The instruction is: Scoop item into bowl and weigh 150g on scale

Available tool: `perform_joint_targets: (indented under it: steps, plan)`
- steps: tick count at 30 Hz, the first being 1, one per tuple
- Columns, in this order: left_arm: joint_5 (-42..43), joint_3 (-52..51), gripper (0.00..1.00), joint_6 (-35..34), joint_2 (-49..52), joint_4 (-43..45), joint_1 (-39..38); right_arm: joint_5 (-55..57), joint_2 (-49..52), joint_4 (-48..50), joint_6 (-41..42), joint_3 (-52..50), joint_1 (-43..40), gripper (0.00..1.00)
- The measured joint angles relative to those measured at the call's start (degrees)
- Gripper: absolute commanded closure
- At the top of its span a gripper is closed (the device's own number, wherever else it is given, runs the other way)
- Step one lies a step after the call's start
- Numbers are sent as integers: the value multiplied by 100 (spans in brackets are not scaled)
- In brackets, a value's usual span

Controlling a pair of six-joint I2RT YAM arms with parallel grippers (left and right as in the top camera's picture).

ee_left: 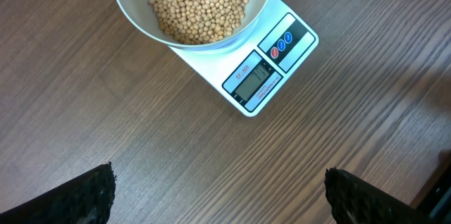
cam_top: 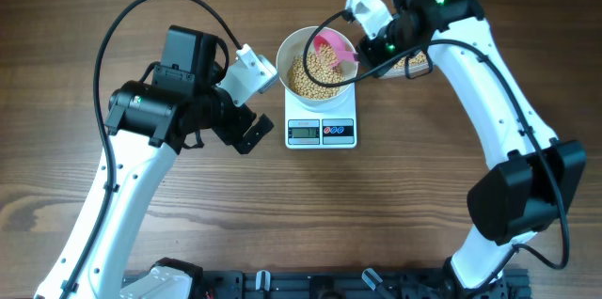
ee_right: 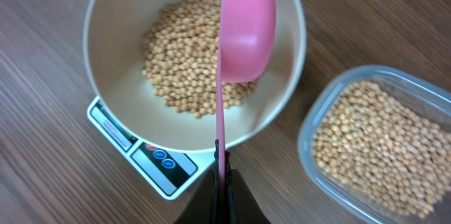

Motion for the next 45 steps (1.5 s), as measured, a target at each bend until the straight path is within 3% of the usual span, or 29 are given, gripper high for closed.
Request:
perform_joint_targets:
  steps: [22, 45]
  plan:
    - [0, 0, 0, 0, 0, 0, 0, 767, -245, 48, -129, 0, 323, 96]
    - [0, 0, 0, 2, 0, -2, 0, 2573, -247, 214, -581, 0, 1349, 96]
